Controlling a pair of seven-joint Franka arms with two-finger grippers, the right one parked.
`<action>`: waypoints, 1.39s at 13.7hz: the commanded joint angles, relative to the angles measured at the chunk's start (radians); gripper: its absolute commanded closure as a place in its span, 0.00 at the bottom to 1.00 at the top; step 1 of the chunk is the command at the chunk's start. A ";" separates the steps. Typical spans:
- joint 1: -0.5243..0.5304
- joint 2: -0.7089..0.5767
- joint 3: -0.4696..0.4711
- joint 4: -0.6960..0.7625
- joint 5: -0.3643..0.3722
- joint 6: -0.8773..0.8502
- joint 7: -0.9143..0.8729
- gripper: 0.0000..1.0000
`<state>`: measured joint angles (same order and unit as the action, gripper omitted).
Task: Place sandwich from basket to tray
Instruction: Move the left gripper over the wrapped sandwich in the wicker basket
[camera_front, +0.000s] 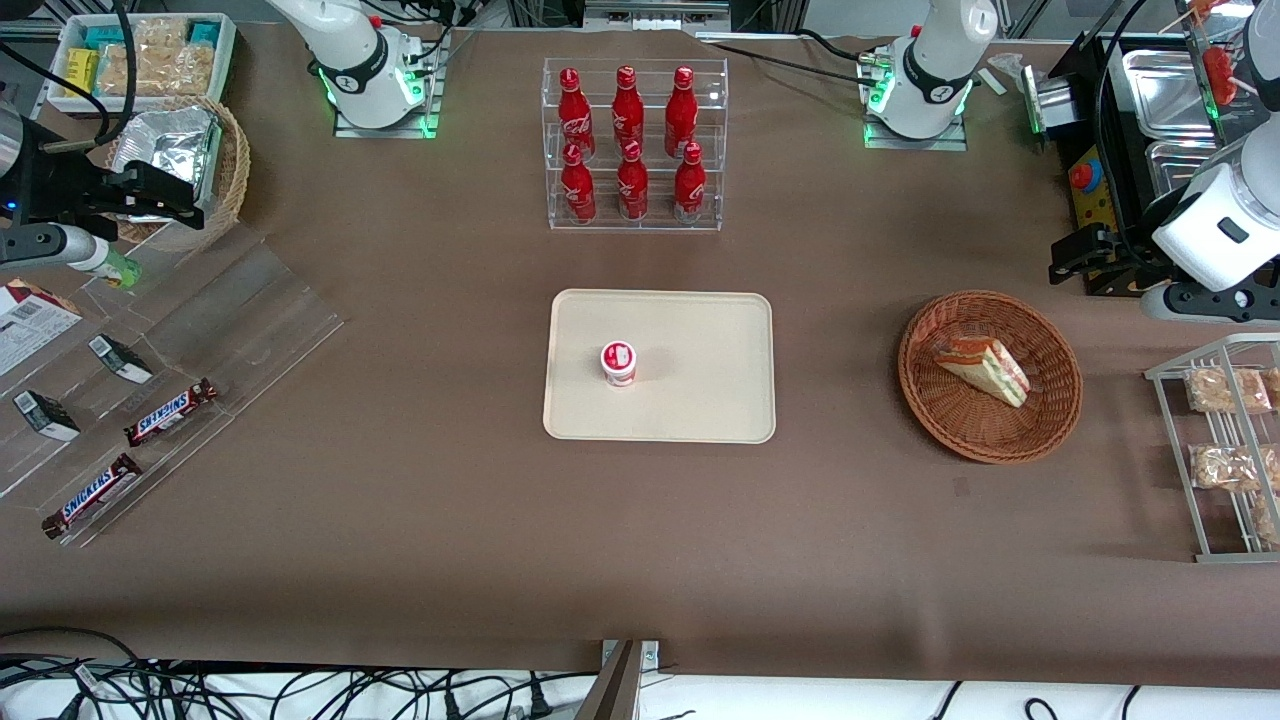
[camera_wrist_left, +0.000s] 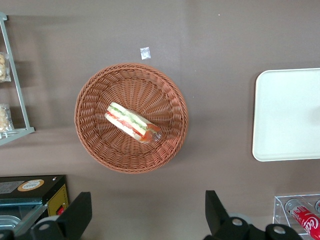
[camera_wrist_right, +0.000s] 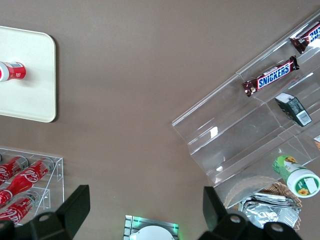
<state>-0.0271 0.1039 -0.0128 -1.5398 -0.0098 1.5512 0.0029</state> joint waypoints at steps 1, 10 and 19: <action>-0.002 0.005 0.008 0.004 -0.003 -0.005 0.026 0.00; 0.033 0.065 0.022 -0.192 0.033 0.237 -0.272 0.00; 0.035 0.085 0.019 -0.517 0.135 0.648 -0.800 0.00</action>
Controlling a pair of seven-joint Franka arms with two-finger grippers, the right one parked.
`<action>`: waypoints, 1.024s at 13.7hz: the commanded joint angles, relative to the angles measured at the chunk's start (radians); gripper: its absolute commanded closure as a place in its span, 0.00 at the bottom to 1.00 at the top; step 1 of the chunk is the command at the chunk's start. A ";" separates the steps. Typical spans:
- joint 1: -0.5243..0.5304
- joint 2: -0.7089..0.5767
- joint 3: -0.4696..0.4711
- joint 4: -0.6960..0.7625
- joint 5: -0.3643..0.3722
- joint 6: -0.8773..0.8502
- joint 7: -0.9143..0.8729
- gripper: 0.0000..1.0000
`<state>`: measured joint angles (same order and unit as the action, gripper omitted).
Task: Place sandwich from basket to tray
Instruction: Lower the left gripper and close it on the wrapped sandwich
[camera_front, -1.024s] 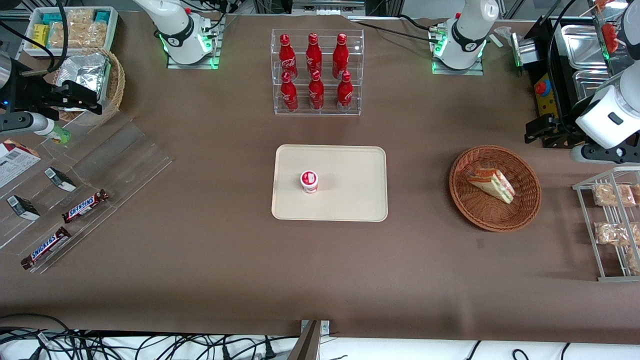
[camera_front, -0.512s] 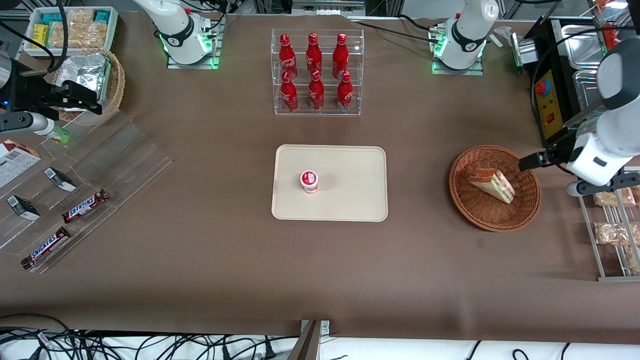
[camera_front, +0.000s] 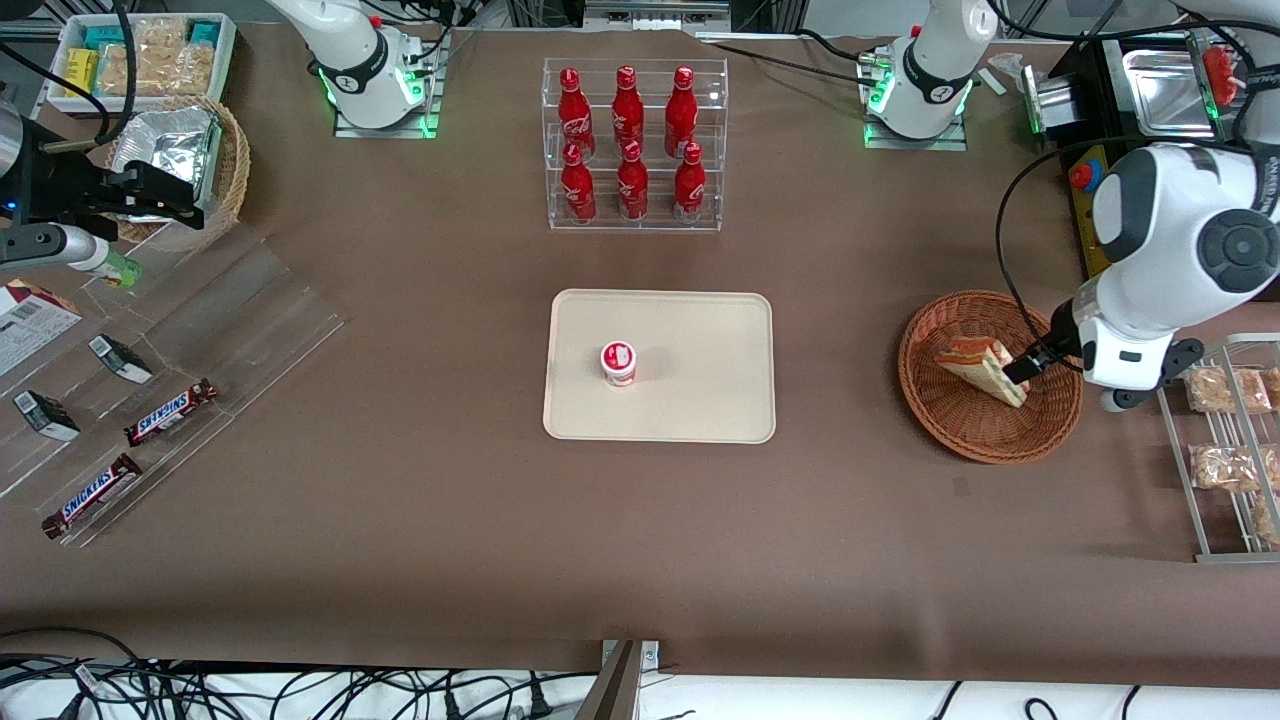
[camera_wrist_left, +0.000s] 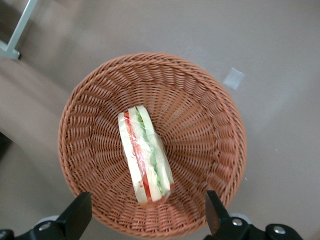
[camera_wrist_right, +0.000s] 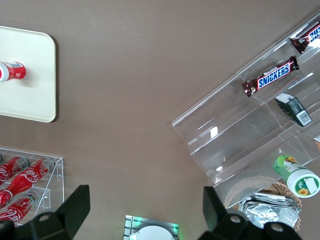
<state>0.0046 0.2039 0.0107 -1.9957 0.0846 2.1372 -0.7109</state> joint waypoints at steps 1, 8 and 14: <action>0.003 -0.002 -0.005 -0.080 0.059 0.099 -0.131 0.00; 0.015 0.048 -0.005 -0.232 0.104 0.348 -0.234 0.00; 0.015 0.092 -0.005 -0.241 0.104 0.378 -0.248 0.16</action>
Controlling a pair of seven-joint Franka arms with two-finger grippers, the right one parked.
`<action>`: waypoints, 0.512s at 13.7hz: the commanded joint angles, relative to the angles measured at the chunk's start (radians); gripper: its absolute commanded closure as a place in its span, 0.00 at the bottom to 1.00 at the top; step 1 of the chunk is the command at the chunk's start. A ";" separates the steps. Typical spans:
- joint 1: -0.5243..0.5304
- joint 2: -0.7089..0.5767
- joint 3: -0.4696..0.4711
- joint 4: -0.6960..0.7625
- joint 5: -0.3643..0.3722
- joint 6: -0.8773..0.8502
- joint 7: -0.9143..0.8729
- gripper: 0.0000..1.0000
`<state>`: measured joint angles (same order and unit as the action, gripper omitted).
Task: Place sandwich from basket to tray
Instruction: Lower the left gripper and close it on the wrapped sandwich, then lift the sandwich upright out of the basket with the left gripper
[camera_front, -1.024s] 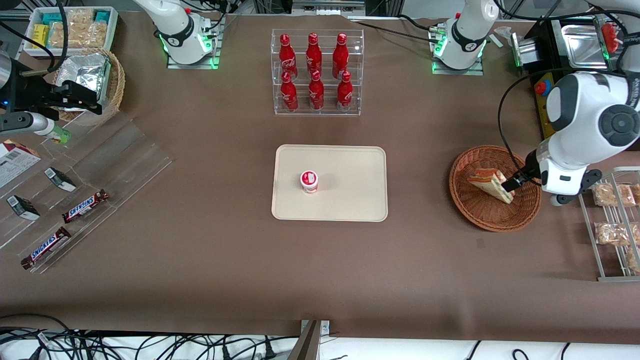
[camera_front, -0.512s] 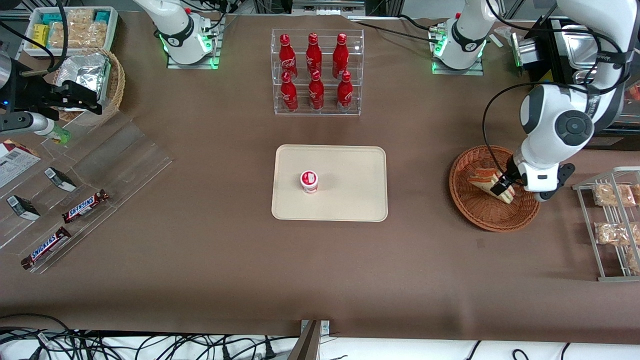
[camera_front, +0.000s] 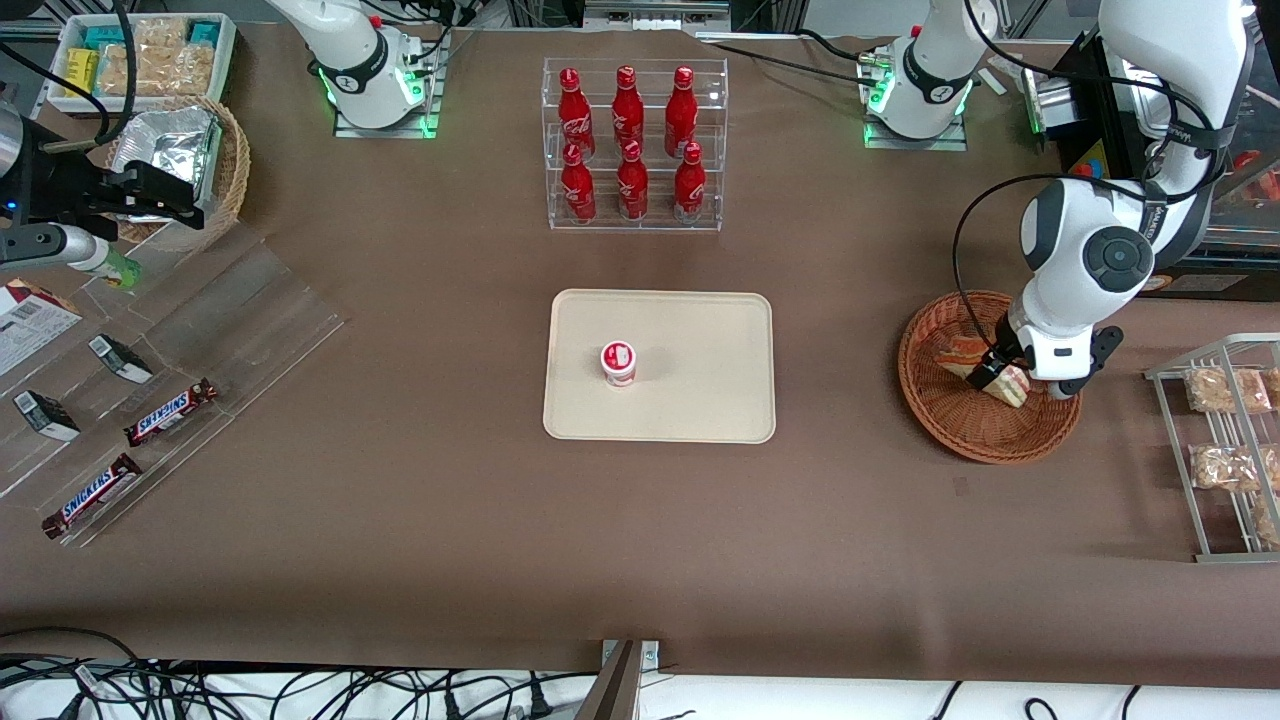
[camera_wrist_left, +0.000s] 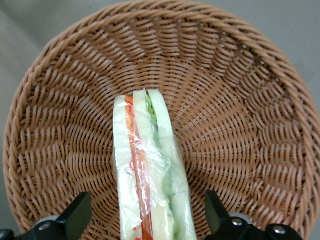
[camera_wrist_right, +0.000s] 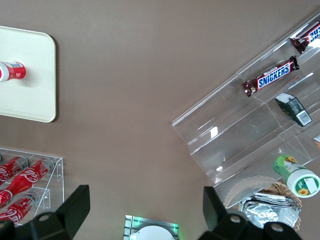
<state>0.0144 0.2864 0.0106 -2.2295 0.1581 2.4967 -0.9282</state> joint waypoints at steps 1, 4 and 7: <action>0.005 0.013 -0.004 -0.005 0.031 0.019 -0.052 0.48; 0.005 0.022 -0.004 -0.005 0.047 0.016 -0.057 1.00; 0.005 0.005 -0.008 0.007 0.055 -0.005 -0.060 1.00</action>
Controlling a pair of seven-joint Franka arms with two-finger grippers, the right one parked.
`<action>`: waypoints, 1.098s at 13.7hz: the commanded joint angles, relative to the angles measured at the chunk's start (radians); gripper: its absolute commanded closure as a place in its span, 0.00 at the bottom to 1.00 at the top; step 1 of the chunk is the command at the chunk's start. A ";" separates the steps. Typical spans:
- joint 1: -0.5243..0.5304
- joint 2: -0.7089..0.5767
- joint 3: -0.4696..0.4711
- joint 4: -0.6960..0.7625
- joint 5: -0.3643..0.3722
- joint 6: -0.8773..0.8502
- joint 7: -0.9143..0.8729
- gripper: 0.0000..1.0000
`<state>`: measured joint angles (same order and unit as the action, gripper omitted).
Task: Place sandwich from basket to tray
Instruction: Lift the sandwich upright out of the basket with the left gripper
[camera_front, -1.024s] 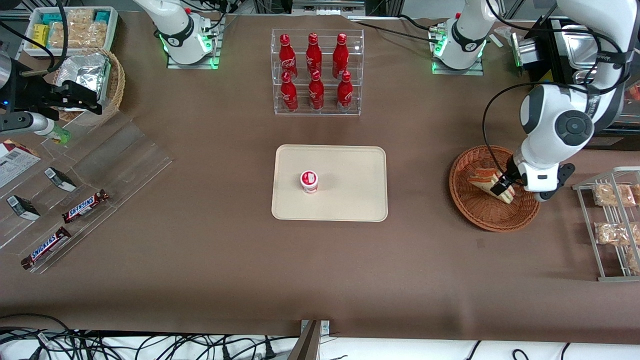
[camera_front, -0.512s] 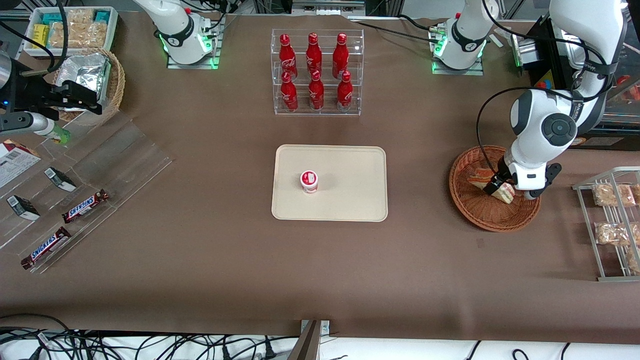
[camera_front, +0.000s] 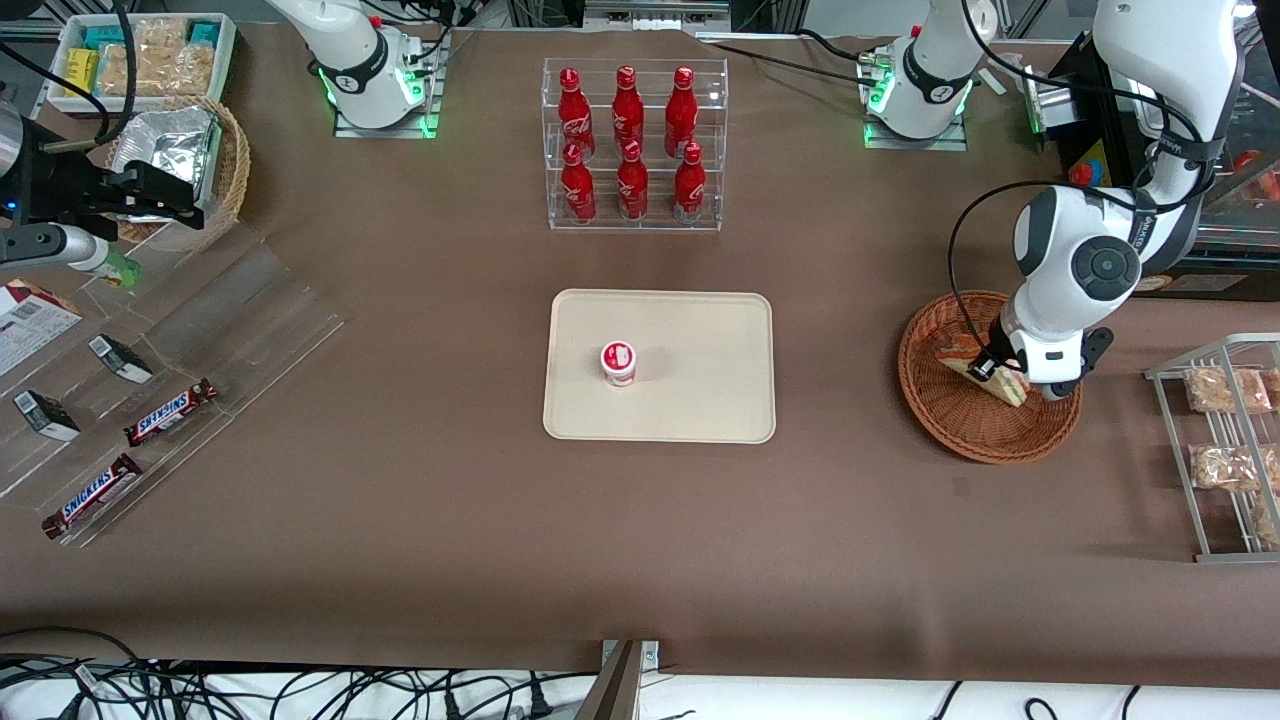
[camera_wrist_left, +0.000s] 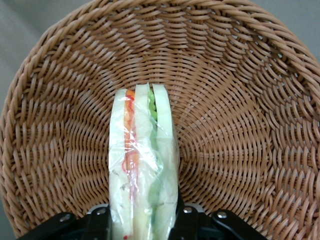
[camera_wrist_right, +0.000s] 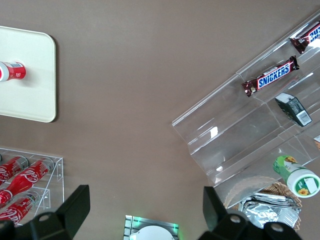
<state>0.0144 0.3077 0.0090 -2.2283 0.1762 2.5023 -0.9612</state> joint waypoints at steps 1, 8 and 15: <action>0.006 -0.033 -0.007 0.025 0.037 -0.061 -0.024 1.00; 0.002 -0.073 -0.034 0.379 -0.076 -0.561 0.183 1.00; -0.017 -0.068 -0.066 0.633 -0.145 -0.795 0.441 1.00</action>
<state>0.0055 0.2227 -0.0485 -1.6621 0.0578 1.7811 -0.6010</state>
